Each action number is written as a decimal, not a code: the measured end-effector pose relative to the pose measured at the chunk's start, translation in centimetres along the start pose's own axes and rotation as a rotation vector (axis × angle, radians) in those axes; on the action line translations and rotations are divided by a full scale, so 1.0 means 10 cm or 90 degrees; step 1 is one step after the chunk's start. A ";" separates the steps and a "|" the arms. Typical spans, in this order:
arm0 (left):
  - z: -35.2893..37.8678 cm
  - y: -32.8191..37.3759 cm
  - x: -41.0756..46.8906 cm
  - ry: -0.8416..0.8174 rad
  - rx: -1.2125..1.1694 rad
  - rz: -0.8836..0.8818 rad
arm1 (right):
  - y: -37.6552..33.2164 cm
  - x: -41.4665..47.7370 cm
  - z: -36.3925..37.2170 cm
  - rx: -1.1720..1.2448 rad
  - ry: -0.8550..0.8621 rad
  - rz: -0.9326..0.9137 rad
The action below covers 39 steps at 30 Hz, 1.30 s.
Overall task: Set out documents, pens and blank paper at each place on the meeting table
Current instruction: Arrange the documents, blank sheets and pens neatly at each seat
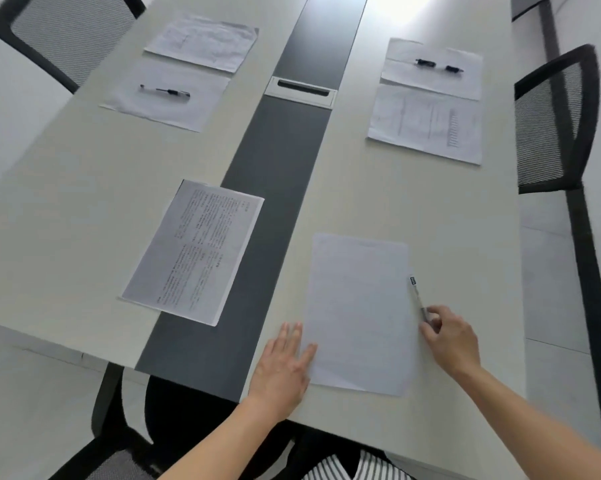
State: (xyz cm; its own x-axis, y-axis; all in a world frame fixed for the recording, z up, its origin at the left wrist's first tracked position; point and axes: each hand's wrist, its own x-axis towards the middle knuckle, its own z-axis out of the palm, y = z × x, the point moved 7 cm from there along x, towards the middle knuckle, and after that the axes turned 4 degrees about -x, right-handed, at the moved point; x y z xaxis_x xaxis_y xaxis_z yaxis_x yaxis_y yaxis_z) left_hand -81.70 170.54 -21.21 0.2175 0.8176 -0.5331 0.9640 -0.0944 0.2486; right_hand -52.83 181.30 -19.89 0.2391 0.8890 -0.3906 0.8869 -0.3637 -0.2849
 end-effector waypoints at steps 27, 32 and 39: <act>-0.19 -0.79 -0.16 0.065 -0.047 -0.107 | -1.81 -0.42 0.84 -0.350 -0.180 -0.403; -0.17 -0.81 -0.16 0.070 -0.047 -0.111 | -1.98 -0.32 0.52 -0.145 -0.081 -0.332; -0.18 -0.81 -0.17 0.072 -0.051 -0.110 | -2.23 -0.04 0.55 -0.155 -0.142 -0.227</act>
State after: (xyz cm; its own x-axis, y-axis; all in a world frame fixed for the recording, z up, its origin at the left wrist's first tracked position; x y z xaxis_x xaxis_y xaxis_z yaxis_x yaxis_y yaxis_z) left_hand -90.17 170.94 -20.90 0.0278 0.8765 -0.4806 0.9692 0.0941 0.2277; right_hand -74.85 187.53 -18.25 -0.1639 0.8551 -0.4919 0.9711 0.0520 -0.2331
